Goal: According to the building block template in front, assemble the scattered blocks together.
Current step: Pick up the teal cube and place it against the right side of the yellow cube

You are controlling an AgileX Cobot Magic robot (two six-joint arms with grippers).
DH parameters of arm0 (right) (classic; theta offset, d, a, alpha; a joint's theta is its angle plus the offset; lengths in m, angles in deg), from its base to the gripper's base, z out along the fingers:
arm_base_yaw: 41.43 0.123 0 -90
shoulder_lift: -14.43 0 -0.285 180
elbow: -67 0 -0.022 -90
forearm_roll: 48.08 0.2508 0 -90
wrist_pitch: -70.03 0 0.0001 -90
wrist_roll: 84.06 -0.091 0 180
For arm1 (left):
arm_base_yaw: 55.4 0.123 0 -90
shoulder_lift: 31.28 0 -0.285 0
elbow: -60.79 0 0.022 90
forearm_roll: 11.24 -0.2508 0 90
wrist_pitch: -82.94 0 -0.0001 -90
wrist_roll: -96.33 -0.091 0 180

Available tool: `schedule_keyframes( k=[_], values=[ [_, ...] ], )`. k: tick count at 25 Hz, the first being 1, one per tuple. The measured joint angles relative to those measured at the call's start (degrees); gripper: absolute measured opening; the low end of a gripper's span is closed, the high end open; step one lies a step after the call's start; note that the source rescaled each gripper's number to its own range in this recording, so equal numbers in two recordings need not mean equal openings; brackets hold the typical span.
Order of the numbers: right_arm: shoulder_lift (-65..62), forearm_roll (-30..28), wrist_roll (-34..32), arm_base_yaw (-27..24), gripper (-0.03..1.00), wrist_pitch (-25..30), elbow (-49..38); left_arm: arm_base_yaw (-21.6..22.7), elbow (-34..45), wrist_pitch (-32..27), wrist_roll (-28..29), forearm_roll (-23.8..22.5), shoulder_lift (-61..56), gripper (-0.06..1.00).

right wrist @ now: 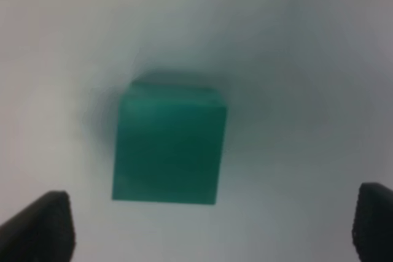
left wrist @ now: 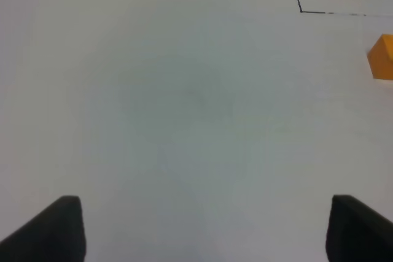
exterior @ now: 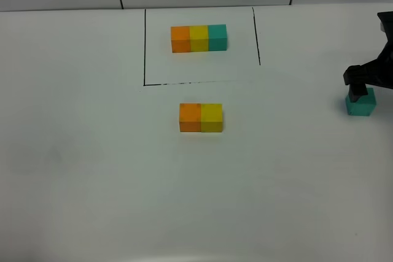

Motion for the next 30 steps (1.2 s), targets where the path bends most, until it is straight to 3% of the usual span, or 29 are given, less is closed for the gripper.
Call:
schedule_keyframes(
  k=[6, 19, 23, 26, 30],
  values=[
    [2.3, 5.5, 5.4, -0.3, 0.82, -2.5, -0.1, 0.0, 0.0, 0.0, 0.0, 0.0, 0.0, 1.00],
    [5.6, 6.2, 6.8, -1.8, 0.66, -4.5, -0.1, 0.0, 0.0, 0.0, 0.0, 0.0, 0.0, 1.00],
    [5.8, 6.2, 6.8, -1.8, 0.38, -5.2, -0.2, 0.0, 0.0, 0.0, 0.0, 0.0, 0.0, 1.00],
    [5.8, 6.3, 6.8, -1.8, 0.00, -5.4, -0.2, 0.0, 0.0, 0.0, 0.0, 0.0, 0.0, 1.00],
    [5.7, 4.7, 9.0, -1.0, 0.02, -4.5, -0.2, 0.0, 0.0, 0.0, -0.1, 0.0, 0.0, 1.00]
  ],
)
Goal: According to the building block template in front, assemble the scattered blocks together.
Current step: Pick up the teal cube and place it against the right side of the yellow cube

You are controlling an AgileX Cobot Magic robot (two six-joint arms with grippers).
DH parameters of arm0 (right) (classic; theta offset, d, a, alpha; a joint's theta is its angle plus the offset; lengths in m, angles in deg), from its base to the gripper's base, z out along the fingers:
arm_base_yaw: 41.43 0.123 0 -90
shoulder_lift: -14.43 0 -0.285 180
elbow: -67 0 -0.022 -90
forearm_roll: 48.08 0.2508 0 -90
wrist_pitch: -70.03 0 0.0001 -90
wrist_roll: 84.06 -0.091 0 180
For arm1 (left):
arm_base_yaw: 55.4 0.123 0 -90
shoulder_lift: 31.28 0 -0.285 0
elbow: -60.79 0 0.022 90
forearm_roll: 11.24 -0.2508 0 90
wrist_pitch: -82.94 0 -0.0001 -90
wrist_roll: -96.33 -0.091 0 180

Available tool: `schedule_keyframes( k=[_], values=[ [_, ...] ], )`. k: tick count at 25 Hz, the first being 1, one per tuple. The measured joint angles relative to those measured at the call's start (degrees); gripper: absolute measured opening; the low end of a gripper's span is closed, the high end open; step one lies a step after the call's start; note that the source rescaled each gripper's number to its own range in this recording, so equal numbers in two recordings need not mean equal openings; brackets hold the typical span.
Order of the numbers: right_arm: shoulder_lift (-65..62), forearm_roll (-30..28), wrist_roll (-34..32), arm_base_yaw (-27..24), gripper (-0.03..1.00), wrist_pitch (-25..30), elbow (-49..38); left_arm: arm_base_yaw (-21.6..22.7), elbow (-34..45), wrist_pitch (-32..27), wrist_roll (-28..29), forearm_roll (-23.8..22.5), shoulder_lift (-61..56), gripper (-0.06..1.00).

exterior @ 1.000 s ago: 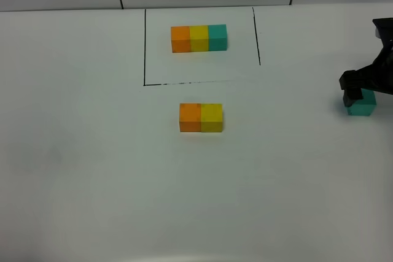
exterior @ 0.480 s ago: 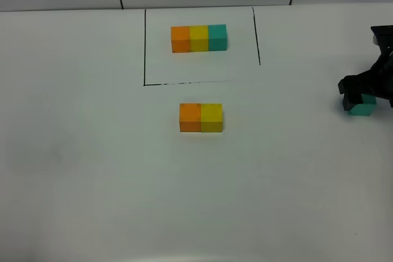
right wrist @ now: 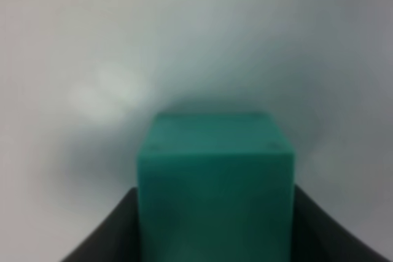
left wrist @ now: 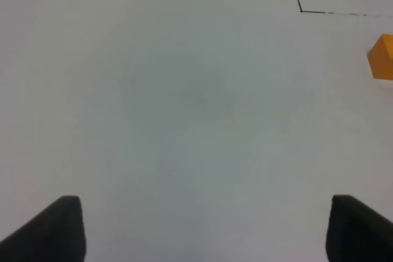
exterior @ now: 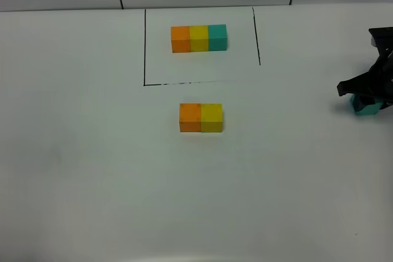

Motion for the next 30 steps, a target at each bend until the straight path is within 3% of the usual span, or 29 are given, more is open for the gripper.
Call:
schedule_keyframes(
  k=[5, 11, 14, 19, 25, 30],
  values=[
    [-4.1, -8.9, 20.1, 8.7, 0.02, 6.3, -0.1, 0.0, 0.0, 0.0, 0.0, 0.0, 0.0, 1.00],
    [-4.8, -4.3, 43.4, 18.6, 0.02, 7.7, 0.3, 0.0, 0.0, 0.0, 0.0, 0.0, 0.0, 1.00],
    [-3.4, -0.5, 51.4, 22.1, 0.02, 9.2, 2.6, 0.0, 0.0, 0.0, 0.0, 0.0, 0.0, 1.00],
    [0.1, 3.8, 55.2, 25.8, 0.02, 12.2, 9.2, 0.0, 0.0, 0.0, 0.0, 0.0, 0.0, 1.00],
    [6.7, 4.0, 54.0, 27.0, 0.02, 18.7, 18.0, 0.0, 0.0, 0.0, 0.0, 0.0, 0.0, 1.00],
    [10.0, 3.9, 52.2, 28.1, 0.02, 19.5, 21.9, 0.0, 0.0, 0.0, 0.0, 0.0, 0.0, 1.00]
  ],
)
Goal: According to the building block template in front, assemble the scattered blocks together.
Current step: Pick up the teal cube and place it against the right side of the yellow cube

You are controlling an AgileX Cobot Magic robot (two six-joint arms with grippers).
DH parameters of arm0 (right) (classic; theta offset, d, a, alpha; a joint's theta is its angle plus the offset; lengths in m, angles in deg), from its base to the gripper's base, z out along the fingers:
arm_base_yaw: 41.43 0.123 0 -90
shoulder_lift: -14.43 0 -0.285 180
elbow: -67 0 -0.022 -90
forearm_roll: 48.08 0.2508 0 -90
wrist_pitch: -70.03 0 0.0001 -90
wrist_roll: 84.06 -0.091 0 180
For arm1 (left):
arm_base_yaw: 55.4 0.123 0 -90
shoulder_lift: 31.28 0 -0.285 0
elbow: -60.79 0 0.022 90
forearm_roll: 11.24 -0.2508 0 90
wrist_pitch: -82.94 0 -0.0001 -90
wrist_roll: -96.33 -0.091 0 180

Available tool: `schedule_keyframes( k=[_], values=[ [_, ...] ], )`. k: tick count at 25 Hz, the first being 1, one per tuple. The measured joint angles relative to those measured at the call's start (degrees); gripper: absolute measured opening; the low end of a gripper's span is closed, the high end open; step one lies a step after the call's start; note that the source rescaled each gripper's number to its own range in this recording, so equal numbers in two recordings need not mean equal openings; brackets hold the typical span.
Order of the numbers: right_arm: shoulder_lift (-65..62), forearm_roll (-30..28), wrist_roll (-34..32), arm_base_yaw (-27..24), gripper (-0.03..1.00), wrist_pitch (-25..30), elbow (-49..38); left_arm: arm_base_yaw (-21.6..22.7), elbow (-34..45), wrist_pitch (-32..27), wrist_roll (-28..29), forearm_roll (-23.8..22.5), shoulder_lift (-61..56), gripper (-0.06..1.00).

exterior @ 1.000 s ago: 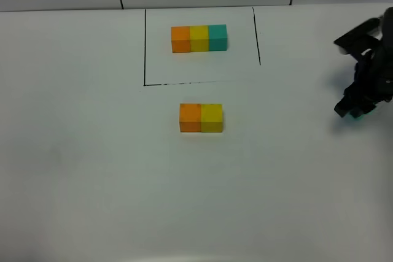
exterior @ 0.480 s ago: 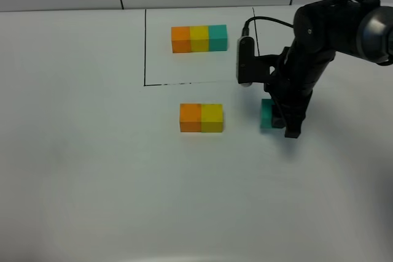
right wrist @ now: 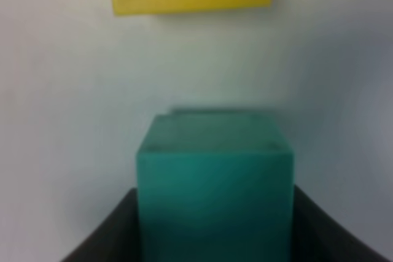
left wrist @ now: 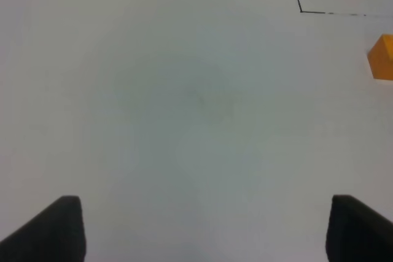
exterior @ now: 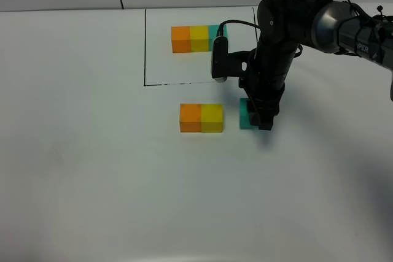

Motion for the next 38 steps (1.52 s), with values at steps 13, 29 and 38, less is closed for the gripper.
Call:
schedule_keyframes(
  k=[13, 29, 38],
  values=[
    [1.5, 0.2, -3.8, 0.6, 0.02, -0.8, 0.6, 0.0, 0.0, 0.0, 0.0, 0.0, 0.0, 1.00],
    [1.6, -0.9, -4.3, 2.5, 0.02, -4.1, -1.2, 0.0, 0.0, 0.0, 0.0, 0.0, 0.0, 1.00],
    [1.6, -0.3, -4.3, 3.3, 0.02, -5.1, -1.2, 0.0, 0.0, 0.0, 0.0, 0.0, 0.0, 1.00]
  ],
)
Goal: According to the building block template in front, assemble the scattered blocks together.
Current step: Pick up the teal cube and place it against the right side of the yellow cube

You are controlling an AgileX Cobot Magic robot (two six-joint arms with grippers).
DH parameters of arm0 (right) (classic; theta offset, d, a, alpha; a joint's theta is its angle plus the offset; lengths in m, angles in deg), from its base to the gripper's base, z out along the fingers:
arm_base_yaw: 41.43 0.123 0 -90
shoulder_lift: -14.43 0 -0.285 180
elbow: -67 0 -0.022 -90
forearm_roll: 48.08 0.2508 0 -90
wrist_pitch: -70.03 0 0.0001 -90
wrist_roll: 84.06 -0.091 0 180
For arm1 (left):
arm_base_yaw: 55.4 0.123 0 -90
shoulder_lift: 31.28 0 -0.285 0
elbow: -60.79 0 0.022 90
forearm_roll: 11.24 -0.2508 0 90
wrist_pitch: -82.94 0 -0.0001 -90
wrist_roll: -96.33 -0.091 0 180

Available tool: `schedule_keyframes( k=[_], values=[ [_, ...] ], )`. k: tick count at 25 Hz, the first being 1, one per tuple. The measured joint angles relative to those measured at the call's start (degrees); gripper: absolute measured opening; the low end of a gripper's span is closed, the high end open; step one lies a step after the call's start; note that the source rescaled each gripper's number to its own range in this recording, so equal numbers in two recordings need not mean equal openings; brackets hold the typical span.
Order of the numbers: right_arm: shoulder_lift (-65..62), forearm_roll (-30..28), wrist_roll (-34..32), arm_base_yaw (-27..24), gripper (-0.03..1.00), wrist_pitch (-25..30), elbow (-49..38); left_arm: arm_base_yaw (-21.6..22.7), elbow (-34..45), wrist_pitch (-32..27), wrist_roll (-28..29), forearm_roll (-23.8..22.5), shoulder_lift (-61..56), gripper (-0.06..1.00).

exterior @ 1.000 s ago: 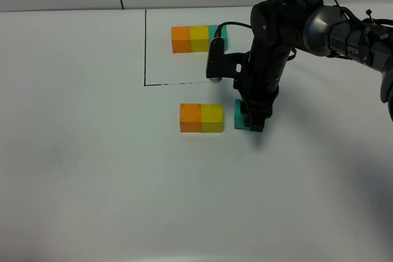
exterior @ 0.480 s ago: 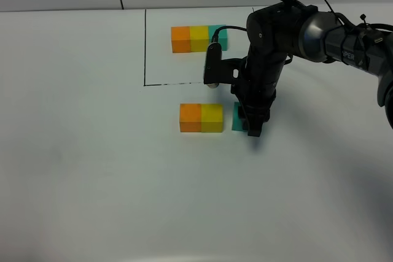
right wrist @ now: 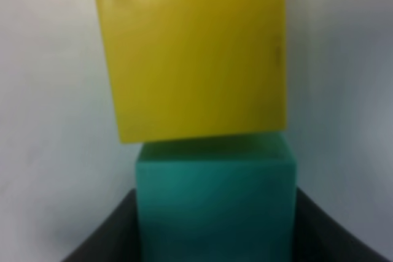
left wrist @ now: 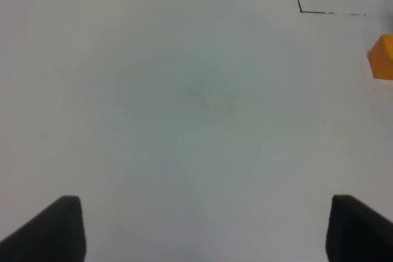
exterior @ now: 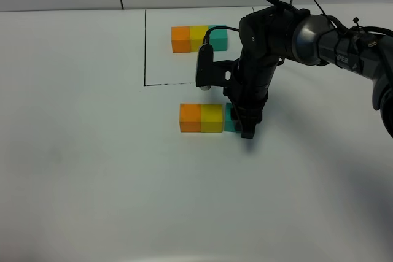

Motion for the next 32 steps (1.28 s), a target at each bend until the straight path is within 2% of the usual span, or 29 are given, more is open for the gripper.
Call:
schedule_keyframes(
  k=[17, 32],
  values=[
    [0.0, 0.0, 0.1, 0.9, 0.02, -0.3, 0.0, 0.0, 0.0, 0.0, 0.0, 0.0, 0.0, 1.00],
    [0.0, -0.2, 3.9, 1.4, 0.02, -0.5, 0.0, 0.0, 0.0, 0.0, 0.0, 0.0, 0.0, 1.00]
  ],
)
